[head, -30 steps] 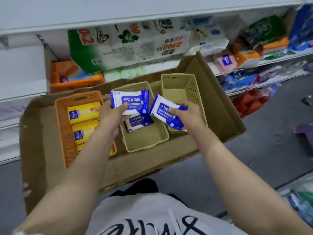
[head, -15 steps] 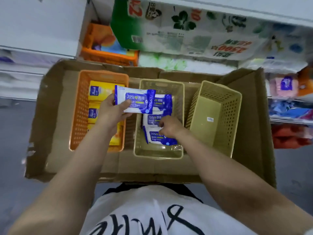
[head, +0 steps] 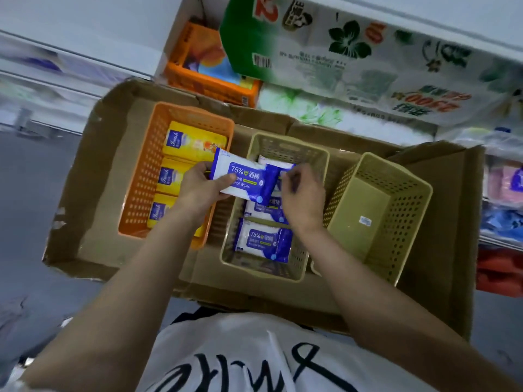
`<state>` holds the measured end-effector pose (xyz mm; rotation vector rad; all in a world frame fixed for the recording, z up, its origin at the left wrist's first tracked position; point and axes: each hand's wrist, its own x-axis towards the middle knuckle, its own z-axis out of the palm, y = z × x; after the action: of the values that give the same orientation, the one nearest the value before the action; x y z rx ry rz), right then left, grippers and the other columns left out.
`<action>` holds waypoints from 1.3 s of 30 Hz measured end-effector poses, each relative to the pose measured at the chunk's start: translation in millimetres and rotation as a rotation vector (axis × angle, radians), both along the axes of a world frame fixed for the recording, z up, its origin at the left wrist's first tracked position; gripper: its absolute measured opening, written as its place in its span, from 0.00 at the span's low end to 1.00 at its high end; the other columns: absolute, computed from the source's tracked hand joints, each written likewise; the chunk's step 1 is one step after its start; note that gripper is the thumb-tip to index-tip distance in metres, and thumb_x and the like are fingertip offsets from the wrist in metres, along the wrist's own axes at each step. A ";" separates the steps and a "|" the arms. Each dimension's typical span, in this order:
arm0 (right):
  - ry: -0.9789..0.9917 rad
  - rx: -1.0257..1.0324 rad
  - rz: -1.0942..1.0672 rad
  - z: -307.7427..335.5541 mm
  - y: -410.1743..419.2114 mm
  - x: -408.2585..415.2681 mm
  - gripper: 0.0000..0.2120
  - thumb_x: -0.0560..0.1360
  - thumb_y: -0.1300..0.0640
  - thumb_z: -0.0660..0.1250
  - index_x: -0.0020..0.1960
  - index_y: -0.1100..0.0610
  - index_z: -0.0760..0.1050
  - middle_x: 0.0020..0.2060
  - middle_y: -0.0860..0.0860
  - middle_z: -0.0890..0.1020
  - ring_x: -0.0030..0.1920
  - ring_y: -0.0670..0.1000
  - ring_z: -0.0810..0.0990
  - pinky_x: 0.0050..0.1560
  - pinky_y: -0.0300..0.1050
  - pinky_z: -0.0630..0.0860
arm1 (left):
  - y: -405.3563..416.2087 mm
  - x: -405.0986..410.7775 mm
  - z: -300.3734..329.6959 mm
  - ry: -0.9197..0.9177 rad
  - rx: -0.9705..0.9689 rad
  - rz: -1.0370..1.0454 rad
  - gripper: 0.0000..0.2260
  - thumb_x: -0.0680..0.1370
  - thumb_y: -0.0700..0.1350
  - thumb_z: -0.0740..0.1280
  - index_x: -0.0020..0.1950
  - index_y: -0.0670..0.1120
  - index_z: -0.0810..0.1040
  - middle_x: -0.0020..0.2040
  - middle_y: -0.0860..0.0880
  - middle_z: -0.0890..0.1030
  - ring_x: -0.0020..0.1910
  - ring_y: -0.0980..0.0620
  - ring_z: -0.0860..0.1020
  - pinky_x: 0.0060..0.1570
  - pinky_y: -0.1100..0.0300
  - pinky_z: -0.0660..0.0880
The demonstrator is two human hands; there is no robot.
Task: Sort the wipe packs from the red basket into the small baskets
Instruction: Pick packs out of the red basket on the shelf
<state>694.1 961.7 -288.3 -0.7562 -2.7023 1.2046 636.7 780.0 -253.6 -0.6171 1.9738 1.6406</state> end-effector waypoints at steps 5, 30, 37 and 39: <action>-0.381 -0.270 0.368 30.8 25.5 -50.7 0.27 0.71 0.42 0.74 0.66 0.50 0.74 0.62 0.47 0.79 0.59 0.47 0.78 0.56 0.47 0.77 | 16.9 0.2 -3.6 -0.007 0.045 -0.075 0.17 0.74 0.42 0.75 0.60 0.43 0.76 0.54 0.45 0.84 0.49 0.49 0.84 0.48 0.51 0.82; -0.502 0.183 0.245 -47.5 2.5 -31.4 0.27 0.79 0.50 0.66 0.76 0.50 0.65 0.74 0.56 0.65 0.73 0.59 0.61 0.72 0.53 0.63 | 18.8 -2.1 -41.0 0.306 -0.399 -0.427 0.17 0.77 0.43 0.71 0.66 0.50 0.79 0.52 0.52 0.83 0.52 0.56 0.79 0.41 0.75 0.66; -0.538 0.215 0.319 -57.8 2.5 -31.4 0.28 0.79 0.48 0.65 0.77 0.47 0.62 0.76 0.55 0.61 0.75 0.59 0.57 0.75 0.54 0.60 | 17.4 -5.9 -43.2 0.300 -0.402 -0.449 0.17 0.76 0.44 0.72 0.65 0.52 0.79 0.50 0.54 0.82 0.48 0.59 0.77 0.38 0.76 0.63; -0.549 0.218 0.334 -57.3 3.6 -30.6 0.29 0.79 0.47 0.65 0.78 0.47 0.61 0.76 0.55 0.60 0.76 0.59 0.57 0.75 0.54 0.59 | 16.7 -5.9 -42.4 0.313 -0.401 -0.460 0.17 0.76 0.44 0.72 0.65 0.52 0.80 0.49 0.54 0.82 0.48 0.58 0.78 0.39 0.75 0.64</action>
<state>663.4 965.4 -345.5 -0.7067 -3.4524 0.8098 630.8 796.7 -296.0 -0.0175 2.4686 1.1185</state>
